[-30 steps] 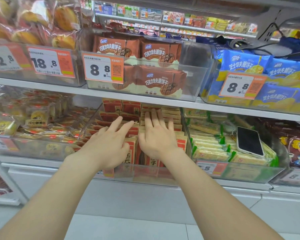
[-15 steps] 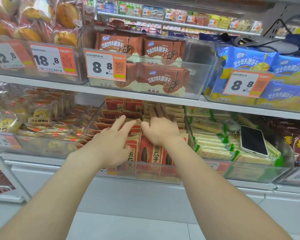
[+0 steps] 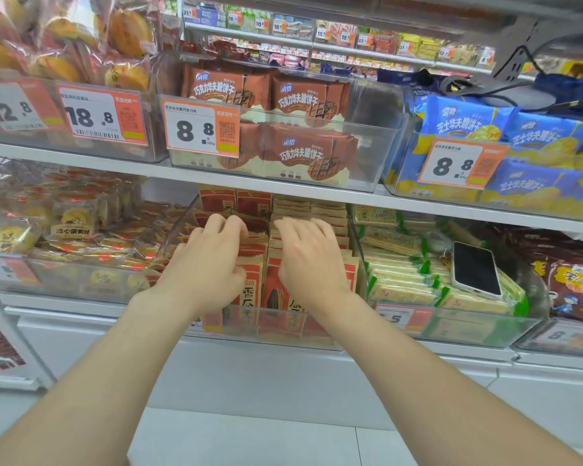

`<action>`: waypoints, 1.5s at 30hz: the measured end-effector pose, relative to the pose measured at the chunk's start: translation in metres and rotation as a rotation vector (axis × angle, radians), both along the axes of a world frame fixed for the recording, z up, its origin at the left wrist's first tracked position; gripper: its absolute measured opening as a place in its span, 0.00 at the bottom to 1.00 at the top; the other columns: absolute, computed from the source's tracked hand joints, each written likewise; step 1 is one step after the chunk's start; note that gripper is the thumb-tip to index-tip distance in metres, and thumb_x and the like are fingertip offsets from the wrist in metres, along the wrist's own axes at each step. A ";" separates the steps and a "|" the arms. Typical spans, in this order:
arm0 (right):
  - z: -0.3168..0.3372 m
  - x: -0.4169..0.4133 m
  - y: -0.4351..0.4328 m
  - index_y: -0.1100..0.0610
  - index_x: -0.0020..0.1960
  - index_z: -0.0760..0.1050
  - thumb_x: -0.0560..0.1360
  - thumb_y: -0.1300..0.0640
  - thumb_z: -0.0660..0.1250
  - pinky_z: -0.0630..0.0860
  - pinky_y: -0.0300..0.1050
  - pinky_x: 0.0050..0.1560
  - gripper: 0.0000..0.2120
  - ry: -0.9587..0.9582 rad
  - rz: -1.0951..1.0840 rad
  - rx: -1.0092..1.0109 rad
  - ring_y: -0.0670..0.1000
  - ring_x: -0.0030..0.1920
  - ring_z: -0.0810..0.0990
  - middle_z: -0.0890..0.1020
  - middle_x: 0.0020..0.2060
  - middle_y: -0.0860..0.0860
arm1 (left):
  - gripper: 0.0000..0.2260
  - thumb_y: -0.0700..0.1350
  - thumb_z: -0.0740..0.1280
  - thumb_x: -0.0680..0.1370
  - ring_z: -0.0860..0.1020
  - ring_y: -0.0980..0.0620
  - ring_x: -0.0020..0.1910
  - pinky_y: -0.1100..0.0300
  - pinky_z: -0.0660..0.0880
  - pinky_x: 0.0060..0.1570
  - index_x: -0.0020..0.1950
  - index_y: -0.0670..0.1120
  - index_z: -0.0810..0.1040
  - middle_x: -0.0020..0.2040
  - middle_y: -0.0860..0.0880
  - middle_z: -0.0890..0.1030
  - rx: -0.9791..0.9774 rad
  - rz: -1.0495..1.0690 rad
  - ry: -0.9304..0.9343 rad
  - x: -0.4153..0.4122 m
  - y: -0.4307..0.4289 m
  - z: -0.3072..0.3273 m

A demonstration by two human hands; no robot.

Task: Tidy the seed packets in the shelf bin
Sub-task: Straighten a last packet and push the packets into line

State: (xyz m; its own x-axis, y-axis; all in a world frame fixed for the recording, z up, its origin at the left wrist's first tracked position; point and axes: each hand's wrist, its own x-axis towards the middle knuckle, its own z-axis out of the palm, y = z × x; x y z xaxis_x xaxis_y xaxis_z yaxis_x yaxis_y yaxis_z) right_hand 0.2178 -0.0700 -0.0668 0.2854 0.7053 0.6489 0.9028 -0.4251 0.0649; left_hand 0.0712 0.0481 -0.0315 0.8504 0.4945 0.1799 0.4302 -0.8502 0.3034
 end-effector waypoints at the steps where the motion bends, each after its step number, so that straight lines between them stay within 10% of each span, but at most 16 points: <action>1: 0.002 -0.007 -0.004 0.62 0.67 0.80 0.73 0.68 0.66 0.77 0.57 0.67 0.23 0.047 0.012 0.051 0.58 0.61 0.84 0.86 0.60 0.57 | 0.20 0.42 0.67 0.79 0.73 0.43 0.60 0.42 0.76 0.60 0.69 0.52 0.67 0.64 0.50 0.68 -0.013 0.021 -0.015 -0.001 0.001 0.001; 5: 0.011 -0.034 -0.013 0.63 0.77 0.70 0.76 0.63 0.65 0.72 0.57 0.74 0.28 0.211 0.076 0.019 0.59 0.72 0.77 0.79 0.70 0.59 | 0.17 0.42 0.69 0.79 0.76 0.42 0.56 0.41 0.76 0.55 0.63 0.52 0.65 0.60 0.49 0.68 -0.045 0.110 -0.064 -0.005 0.003 0.000; 8: 0.013 -0.052 -0.014 0.63 0.86 0.49 0.80 0.61 0.62 0.53 0.59 0.85 0.39 0.271 0.094 -0.185 0.61 0.85 0.52 0.55 0.85 0.63 | 0.18 0.51 0.73 0.80 0.74 0.41 0.62 0.38 0.72 0.61 0.61 0.52 0.66 0.59 0.49 0.70 -0.035 0.205 -0.031 -0.011 0.003 0.002; 15: -0.004 -0.074 0.004 0.67 0.84 0.34 0.82 0.55 0.59 0.42 0.66 0.84 0.43 0.065 -0.037 -0.528 0.68 0.85 0.37 0.39 0.84 0.68 | 0.27 0.52 0.79 0.72 0.66 0.41 0.63 0.38 0.68 0.66 0.61 0.56 0.65 0.60 0.50 0.67 -0.045 0.257 0.053 -0.028 0.012 0.006; 19: -0.004 -0.057 0.018 0.64 0.85 0.36 0.85 0.52 0.55 0.40 0.67 0.84 0.39 0.119 -0.092 -0.520 0.64 0.86 0.39 0.41 0.85 0.64 | 0.23 0.43 0.75 0.78 0.62 0.46 0.60 0.41 0.66 0.65 0.62 0.59 0.65 0.62 0.51 0.65 -0.075 0.192 0.016 -0.030 0.015 0.002; 26: -0.008 -0.038 0.047 0.62 0.86 0.49 0.87 0.44 0.46 0.39 0.71 0.82 0.33 0.153 -0.179 -0.420 0.63 0.86 0.48 0.52 0.85 0.62 | 0.29 0.60 0.75 0.79 0.70 0.40 0.71 0.38 0.70 0.71 0.75 0.54 0.70 0.70 0.48 0.75 -0.036 0.203 0.014 -0.031 0.031 -0.003; 33: 0.005 -0.019 0.078 0.57 0.87 0.51 0.83 0.38 0.48 0.41 0.73 0.81 0.38 0.293 -0.284 -0.480 0.63 0.86 0.48 0.49 0.86 0.59 | 0.25 0.48 0.61 0.85 0.54 0.37 0.83 0.29 0.43 0.81 0.82 0.49 0.62 0.83 0.48 0.63 -0.038 0.083 0.286 -0.029 0.024 -0.007; 39: 0.009 -0.019 0.081 0.60 0.86 0.48 0.84 0.39 0.54 0.48 0.72 0.82 0.39 0.315 -0.256 -0.490 0.67 0.85 0.50 0.50 0.86 0.61 | 0.21 0.32 0.66 0.76 0.62 0.46 0.59 0.47 0.66 0.61 0.58 0.57 0.76 0.59 0.52 0.67 0.116 0.054 -0.074 -0.034 0.029 -0.005; 45: 0.014 -0.018 0.043 0.55 0.79 0.64 0.85 0.42 0.62 0.65 0.62 0.74 0.28 0.214 -0.202 -0.285 0.61 0.71 0.74 0.78 0.70 0.56 | 0.16 0.33 0.71 0.76 0.75 0.45 0.53 0.48 0.75 0.51 0.49 0.55 0.86 0.49 0.51 0.80 0.327 -0.137 -0.031 -0.025 0.003 -0.019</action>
